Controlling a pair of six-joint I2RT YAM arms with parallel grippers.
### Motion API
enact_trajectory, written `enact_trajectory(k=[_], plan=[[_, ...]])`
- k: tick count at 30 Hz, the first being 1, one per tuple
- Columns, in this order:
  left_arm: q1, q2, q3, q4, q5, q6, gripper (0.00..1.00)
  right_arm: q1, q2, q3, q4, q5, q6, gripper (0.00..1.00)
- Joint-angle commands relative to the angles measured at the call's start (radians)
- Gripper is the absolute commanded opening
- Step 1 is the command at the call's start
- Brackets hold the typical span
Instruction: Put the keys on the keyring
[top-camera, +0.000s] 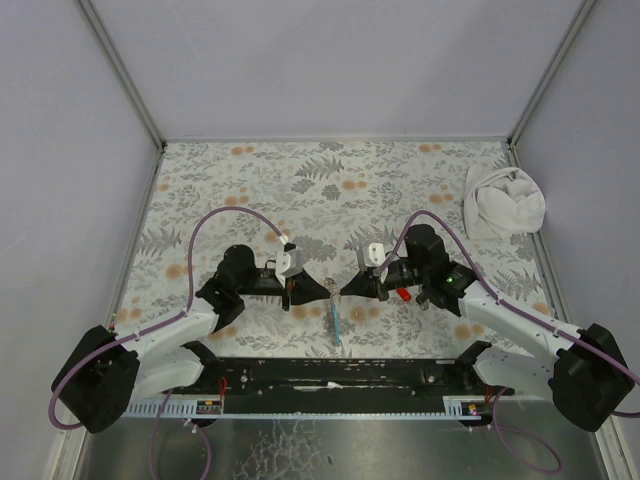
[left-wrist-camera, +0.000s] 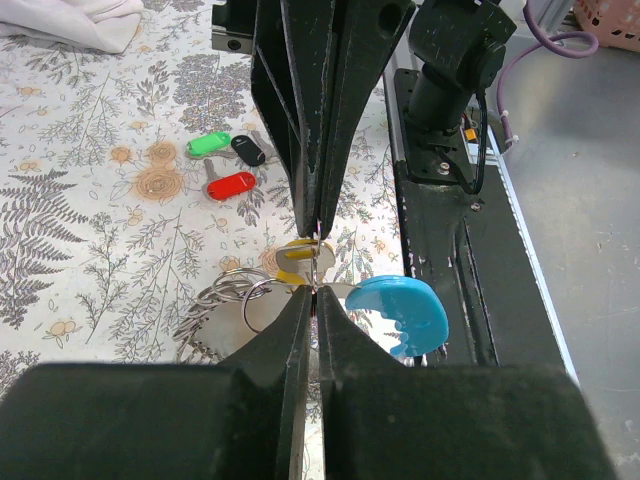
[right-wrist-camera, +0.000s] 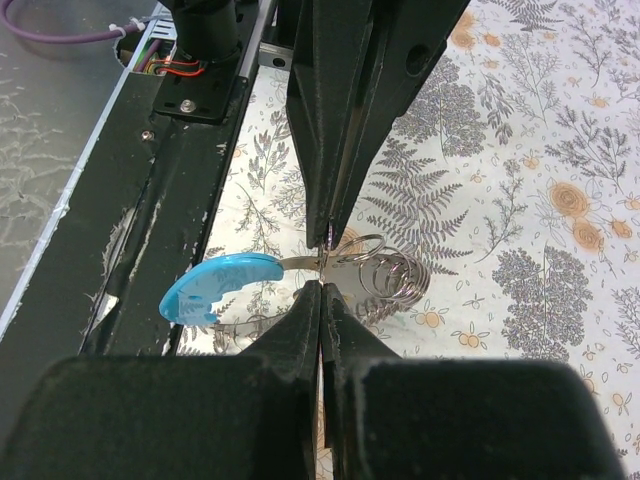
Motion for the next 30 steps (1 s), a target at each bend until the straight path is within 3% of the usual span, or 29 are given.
enact_trajectory(k=[1, 30], plan=[[0.001, -0.010, 0.007, 0.059, 0.008, -0.005, 0.00, 0.005, -0.014, 0.034, 0.011, 0.019, -0.009, 0.00], [0.000, -0.005, 0.004, 0.082, 0.001, -0.025, 0.00, 0.005, 0.028, 0.049, 0.046, -0.059, 0.030, 0.00]])
